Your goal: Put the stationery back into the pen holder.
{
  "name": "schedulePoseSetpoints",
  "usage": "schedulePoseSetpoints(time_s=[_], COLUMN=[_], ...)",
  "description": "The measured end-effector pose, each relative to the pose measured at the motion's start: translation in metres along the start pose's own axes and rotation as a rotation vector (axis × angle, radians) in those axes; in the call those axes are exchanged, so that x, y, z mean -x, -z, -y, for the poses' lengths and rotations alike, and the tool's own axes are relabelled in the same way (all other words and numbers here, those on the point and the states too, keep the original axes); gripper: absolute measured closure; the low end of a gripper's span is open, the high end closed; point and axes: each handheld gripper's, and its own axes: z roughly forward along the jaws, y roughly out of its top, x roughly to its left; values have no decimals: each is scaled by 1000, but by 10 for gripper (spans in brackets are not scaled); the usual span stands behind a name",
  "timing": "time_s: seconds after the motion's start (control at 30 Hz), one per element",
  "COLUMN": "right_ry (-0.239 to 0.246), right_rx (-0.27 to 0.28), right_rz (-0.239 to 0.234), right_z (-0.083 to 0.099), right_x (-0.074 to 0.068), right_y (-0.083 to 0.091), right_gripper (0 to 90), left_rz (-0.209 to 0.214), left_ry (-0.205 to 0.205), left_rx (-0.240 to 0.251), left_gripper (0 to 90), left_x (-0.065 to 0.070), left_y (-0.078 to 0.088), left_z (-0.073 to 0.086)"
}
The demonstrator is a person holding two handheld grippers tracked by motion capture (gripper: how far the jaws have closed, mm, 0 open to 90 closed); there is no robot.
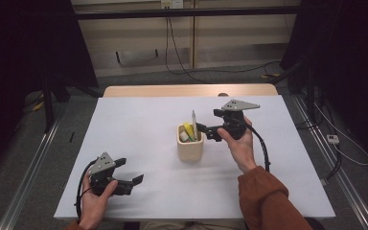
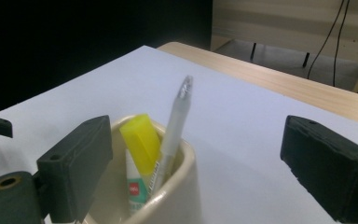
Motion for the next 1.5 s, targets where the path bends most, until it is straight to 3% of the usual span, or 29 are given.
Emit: schedulePoseSetpoints(time_s=[0.33, 0.5, 1.1, 1.5], right_ry=[29, 54, 65, 30], right_rx=[-54, -96, -92, -91], right_rz=[37, 86, 165, 213], right_z=[7, 15, 40, 62], right_x=[2, 1, 4, 11], right_y=[15, 22, 50, 72], right_gripper=[76, 83, 76, 76], left_rz=[-3, -4, -10, -16], left_ry=[1, 4, 11, 18], left_rx=[6, 8, 15, 21], left_gripper=[63, 63, 63, 63], left_x=[0, 0, 0, 0], left_y=[0, 1, 3, 3], left_z=[0, 0, -1, -1])
